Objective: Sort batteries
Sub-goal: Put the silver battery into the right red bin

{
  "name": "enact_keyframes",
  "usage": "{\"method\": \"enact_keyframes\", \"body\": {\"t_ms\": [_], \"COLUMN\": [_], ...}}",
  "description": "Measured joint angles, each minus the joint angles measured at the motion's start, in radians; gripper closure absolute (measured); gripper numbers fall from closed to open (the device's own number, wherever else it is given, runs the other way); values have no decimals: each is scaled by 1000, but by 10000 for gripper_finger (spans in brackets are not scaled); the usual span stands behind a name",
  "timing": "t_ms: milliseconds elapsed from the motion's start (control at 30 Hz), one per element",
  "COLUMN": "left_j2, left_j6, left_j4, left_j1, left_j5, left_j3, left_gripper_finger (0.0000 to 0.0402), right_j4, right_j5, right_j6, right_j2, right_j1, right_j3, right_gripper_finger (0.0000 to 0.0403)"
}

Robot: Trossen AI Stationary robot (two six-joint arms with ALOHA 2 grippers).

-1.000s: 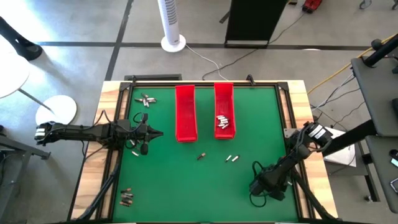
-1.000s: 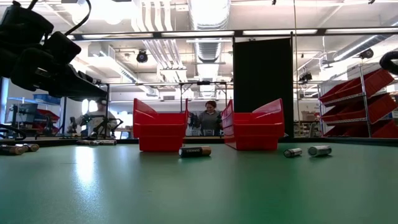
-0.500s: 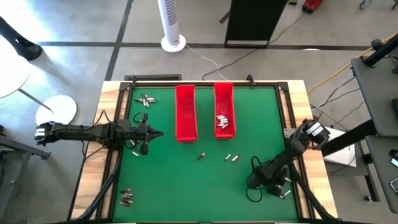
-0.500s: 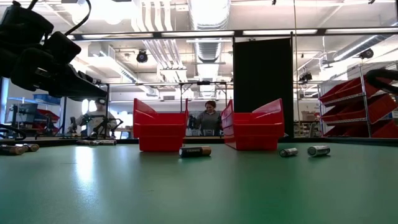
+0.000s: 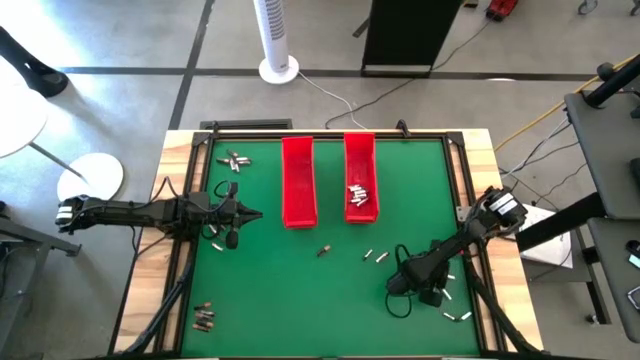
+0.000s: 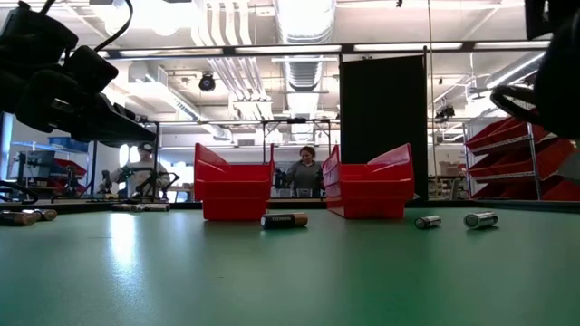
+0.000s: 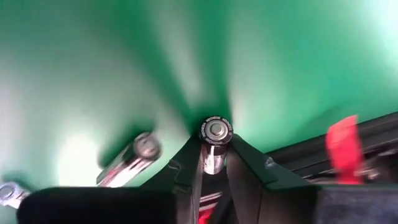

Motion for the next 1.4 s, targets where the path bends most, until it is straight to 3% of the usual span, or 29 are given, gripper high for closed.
{"method": "enact_keyframes", "body": {"t_ms": [533, 967, 1200, 1400], "left_j2": [0, 0, 0, 0], "left_j6": [0, 0, 0, 0], "left_j4": [0, 0, 0, 0], "left_j1": [0, 0, 0, 0], "left_j5": [0, 0, 0, 0], "left_j3": [0, 0, 0, 0], "left_gripper_finger": [402, 402, 402, 402], "right_j4": [12, 473, 568, 598], "right_j5": [218, 256, 487, 673], "right_j6": [19, 56, 52, 153], "right_j2": [-116, -140, -143, -139], "right_j1": [-67, -48, 25, 116], "right_j3": [184, 34, 3, -37], "right_gripper_finger": [357, 356, 360, 325]}}
